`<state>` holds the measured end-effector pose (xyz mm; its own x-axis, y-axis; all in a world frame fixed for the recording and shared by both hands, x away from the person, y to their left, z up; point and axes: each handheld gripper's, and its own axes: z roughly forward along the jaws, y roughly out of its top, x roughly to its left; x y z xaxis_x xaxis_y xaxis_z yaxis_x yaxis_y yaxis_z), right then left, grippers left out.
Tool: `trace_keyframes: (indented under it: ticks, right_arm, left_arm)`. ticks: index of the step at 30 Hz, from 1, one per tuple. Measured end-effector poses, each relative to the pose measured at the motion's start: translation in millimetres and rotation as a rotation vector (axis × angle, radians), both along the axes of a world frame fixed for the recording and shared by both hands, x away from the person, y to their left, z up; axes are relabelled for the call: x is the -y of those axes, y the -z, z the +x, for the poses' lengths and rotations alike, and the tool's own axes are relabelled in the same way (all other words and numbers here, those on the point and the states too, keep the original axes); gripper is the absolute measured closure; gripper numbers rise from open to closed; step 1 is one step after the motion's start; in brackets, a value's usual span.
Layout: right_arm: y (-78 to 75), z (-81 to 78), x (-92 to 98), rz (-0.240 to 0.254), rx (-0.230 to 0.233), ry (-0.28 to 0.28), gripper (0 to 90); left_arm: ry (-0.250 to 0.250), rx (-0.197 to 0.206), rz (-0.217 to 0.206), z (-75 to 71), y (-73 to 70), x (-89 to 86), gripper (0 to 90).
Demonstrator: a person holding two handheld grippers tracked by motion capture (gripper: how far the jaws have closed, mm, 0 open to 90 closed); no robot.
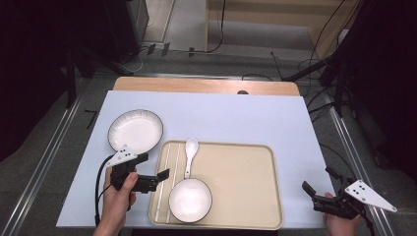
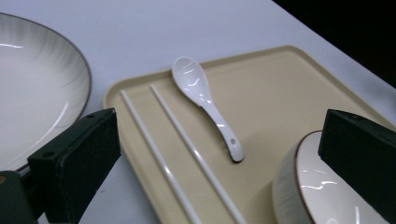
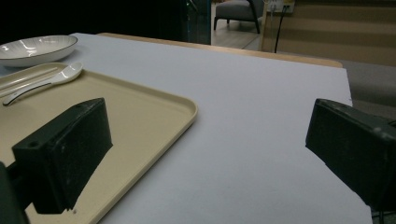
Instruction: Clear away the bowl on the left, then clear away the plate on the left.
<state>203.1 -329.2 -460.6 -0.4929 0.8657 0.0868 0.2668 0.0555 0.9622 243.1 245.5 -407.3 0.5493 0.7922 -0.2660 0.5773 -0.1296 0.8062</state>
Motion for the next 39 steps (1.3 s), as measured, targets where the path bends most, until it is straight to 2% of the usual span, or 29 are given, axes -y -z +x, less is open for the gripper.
trace_keyframes:
  ticks: [4, 12, 17, 20, 25, 28, 30, 33, 37, 39]
  right_arm:
    - [0.2, 0.0, -0.7, 0.001, -0.005, 0.001, 0.2]
    - [0.6, -0.4, -1.7, 0.005, -0.003, 0.002, 0.2]
    - [1.6, -0.2, -2.1, 0.006, -0.005, 0.004, 0.2]
    - [1.4, -0.7, -2.4, 0.005, -0.004, 0.005, 0.2]
    - [0.6, -0.7, -2.2, 0.009, -0.001, 0.007, 0.2]
    - [0.5, 0.3, -3.5, 0.006, 0.000, 0.005, 0.2]
    - [0.6, 1.0, -4.7, 0.003, 0.002, 0.001, 0.2]
    - [0.9, 1.8, -5.2, 0.001, -0.001, 0.000, 0.2]
    - [0.8, 1.8, -5.2, -0.001, -0.001, -0.002, 0.2]
    - [0.9, 1.8, -4.6, 0.003, 0.000, 0.000, 0.2]
  left_arm:
    - [-0.045, -0.001, 0.012, 6.3, 0.6, -10.9, 0.0]
    - [-0.128, 0.013, 0.031, 28.9, -6.5, -40.3, 0.0]
    - [-0.154, 0.003, 0.045, 43.3, -4.4, -57.8, 0.0]
    - [-0.191, -0.007, 0.051, 51.1, -3.0, -68.2, 3.3]
    - [-0.223, -0.020, 0.056, 62.6, 0.7, -84.3, 6.4]
    - [-0.240, -0.036, 0.056, 68.9, 2.8, -90.3, 6.7]
    - [-0.250, -0.038, 0.075, 74.2, 5.3, -93.5, 6.9]
    - [-0.253, -0.046, 0.050, 81.8, 8.9, -97.8, 6.9]
    - [-0.297, -0.043, 0.064, 89.6, 9.2, -101.5, 8.8]
    - [-0.317, -0.036, 0.089, 92.5, 9.5, -104.1, 11.1]
